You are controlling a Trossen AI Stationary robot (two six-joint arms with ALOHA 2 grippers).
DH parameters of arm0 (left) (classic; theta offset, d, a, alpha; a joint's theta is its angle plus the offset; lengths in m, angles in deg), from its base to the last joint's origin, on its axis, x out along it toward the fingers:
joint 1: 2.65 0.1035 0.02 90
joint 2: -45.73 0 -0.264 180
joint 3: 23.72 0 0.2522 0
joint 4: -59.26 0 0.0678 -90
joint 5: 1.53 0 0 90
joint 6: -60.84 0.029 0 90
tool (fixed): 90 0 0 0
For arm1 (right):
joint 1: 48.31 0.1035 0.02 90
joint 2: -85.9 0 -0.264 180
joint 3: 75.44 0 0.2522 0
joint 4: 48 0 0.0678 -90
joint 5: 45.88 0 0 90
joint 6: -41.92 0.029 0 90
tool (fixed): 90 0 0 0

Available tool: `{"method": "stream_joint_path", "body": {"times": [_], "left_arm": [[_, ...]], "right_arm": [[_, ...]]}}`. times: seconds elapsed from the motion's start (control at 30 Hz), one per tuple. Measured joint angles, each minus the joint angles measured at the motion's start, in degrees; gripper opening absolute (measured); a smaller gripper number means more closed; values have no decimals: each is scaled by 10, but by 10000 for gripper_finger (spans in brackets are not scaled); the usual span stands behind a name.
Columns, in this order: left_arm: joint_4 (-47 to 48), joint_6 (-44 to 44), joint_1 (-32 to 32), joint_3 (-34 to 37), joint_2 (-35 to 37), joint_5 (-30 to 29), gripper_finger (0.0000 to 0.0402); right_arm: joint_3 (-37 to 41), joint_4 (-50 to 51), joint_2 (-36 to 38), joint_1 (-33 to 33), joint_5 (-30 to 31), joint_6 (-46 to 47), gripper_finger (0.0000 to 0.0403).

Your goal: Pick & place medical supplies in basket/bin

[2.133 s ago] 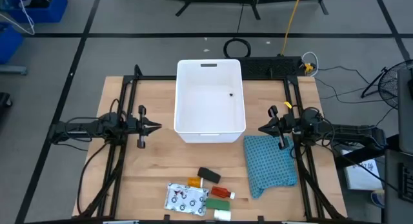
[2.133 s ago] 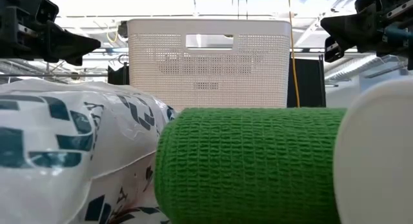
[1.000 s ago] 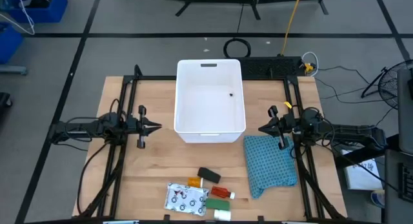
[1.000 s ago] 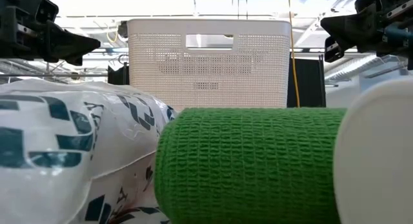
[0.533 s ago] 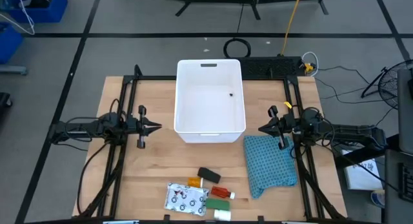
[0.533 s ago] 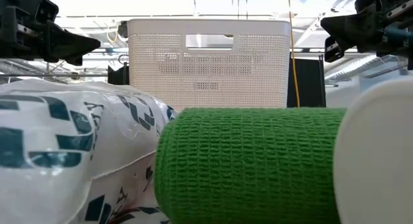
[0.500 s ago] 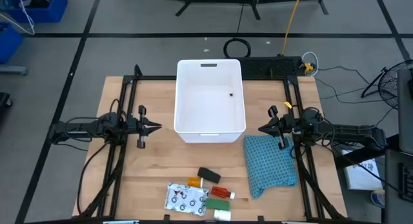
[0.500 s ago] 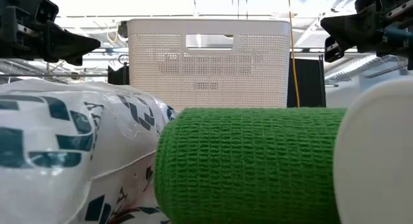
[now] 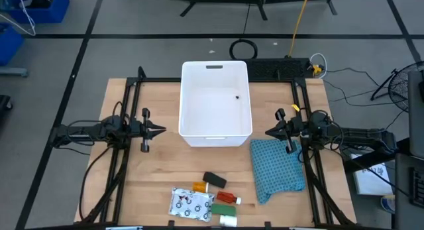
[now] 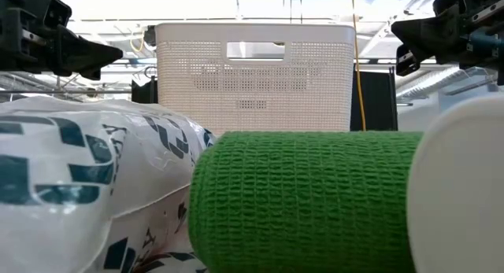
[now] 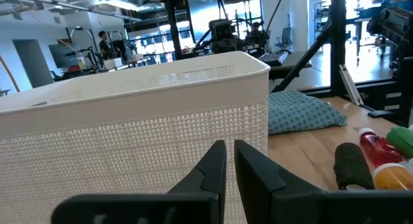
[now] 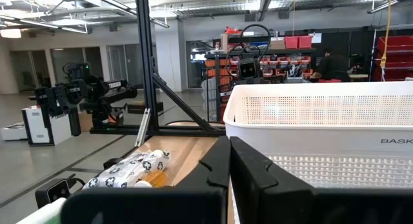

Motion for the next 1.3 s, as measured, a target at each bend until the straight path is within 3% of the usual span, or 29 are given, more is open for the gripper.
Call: {"method": "stream_joint_path", "body": {"times": [0.53, 0.7, 0.83, 1.03, 1.2, 1.3], "left_arm": [[0, 0, 0, 0, 0, 0, 37], [-48, 26, 0, 0, 0, -4, 37], [-72, -13, 0, 0, 0, -4, 37], [-84, -25, 0, 0, 0, -8, 37], [-85, -27, 0, 0, 0, -15, 37], [-85, -51, 0, 0, 0, -18, 37]], "right_arm": [[0, 0, 0, 0, 0, 0, 0], [0, -1, 0, 0, 0, 1, 0], [0, -31, 0, 0, 4, -35, 0], [-15, -96, 0, 0, 61, -54, 0], [-71, -46, -18, 13, 82, -85, 10], [-144, 9, -47, 48, 134, -141, 18]]}}
